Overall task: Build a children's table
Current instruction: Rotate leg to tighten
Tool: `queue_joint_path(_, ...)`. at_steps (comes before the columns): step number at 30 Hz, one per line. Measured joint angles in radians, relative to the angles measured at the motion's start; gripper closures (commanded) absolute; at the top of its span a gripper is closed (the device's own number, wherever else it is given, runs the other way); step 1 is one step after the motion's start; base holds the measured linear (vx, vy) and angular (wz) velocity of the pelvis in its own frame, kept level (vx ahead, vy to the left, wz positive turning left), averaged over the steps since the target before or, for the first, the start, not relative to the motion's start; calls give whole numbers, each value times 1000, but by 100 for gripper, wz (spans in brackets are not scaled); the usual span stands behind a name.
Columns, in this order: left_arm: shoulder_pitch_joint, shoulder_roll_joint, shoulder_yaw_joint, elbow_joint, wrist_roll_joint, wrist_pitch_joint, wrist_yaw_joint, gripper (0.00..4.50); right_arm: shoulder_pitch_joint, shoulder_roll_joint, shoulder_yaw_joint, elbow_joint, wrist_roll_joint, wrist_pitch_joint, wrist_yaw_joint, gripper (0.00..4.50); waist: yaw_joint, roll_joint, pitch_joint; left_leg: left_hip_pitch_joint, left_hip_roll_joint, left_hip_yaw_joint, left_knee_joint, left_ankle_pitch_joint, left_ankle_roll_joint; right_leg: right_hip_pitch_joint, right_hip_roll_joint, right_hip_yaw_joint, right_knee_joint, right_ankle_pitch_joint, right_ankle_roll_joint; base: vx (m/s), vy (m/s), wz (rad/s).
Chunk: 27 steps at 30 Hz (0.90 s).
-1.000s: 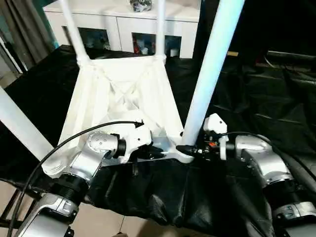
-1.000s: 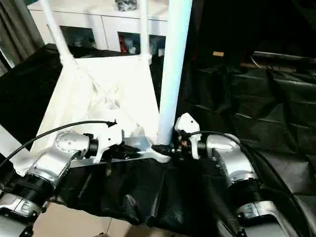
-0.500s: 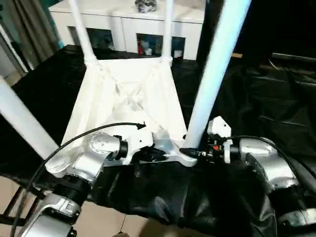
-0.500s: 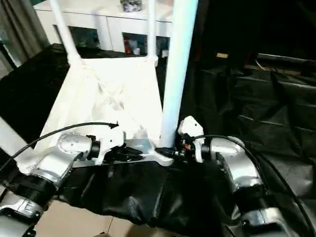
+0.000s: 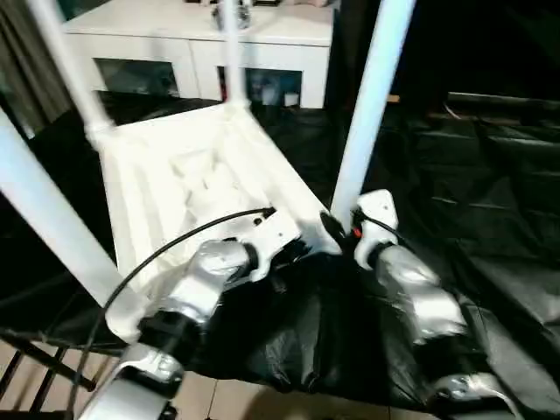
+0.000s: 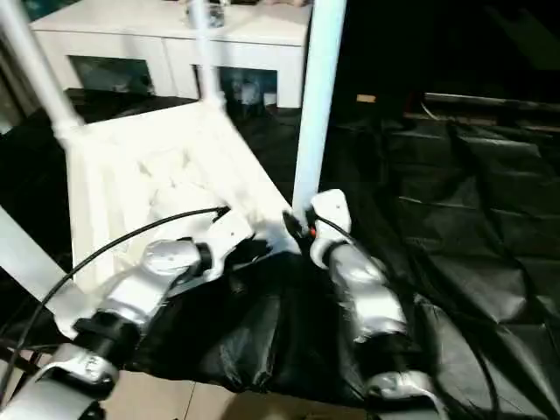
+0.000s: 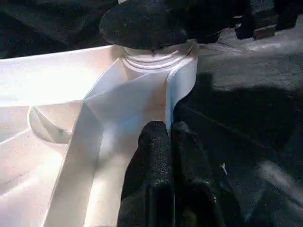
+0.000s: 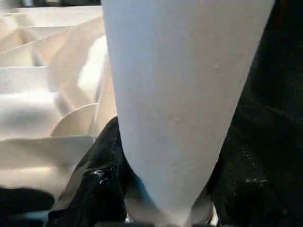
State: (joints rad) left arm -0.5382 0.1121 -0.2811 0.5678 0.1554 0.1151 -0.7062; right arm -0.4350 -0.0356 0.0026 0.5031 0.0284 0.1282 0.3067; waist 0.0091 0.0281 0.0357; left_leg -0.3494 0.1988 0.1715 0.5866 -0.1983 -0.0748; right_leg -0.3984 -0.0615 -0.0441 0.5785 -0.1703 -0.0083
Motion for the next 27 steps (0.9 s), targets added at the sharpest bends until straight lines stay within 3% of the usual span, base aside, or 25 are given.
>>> queue_joint_path(1,-1,-1,0,0,0,1,1,450,-1,1,-3,1,0,0,0,221,-1,0,0,-1,0,0,0,0,0,0,0,0,0,0,0,0,0,0)
queue_joint_path(2,-1,-1,0,0,0,1,1,450,-1,2,-5,1,0,0,0,186,-1,0,0,-1,0,0,0,0,0,0,0,0,0,0,0,0,0,0)
queue_joint_path(4,-2,-1,1,0,0,1,-2,450,-1,5,-6,-1,11,1,11,184,-2,1,-1,-1,0,0,-1,0,0,0,0,0,0,0,-1,0,0,0)
queue_joint_path(9,-1,33,-3,-13,-6,-17,-65,450,-1,-27,8,15,9,-23,92,129,-2,3,0,-1,0,0,-4,0,0,-1,0,-1,0,1,-1,0,0,0)
queue_joint_path(20,30,151,-14,-71,-84,-83,-291,450,-8,-221,103,48,39,-91,496,129,20,5,2,-5,2,1,-8,0,1,-7,1,-1,0,4,-6,0,0,0)
queue_joint_path(27,45,229,-21,-86,-124,-119,-437,450,17,-323,144,-22,126,-22,798,129,39,4,3,-4,3,2,-6,0,1,-6,1,-2,2,4,-6,0,0,0)
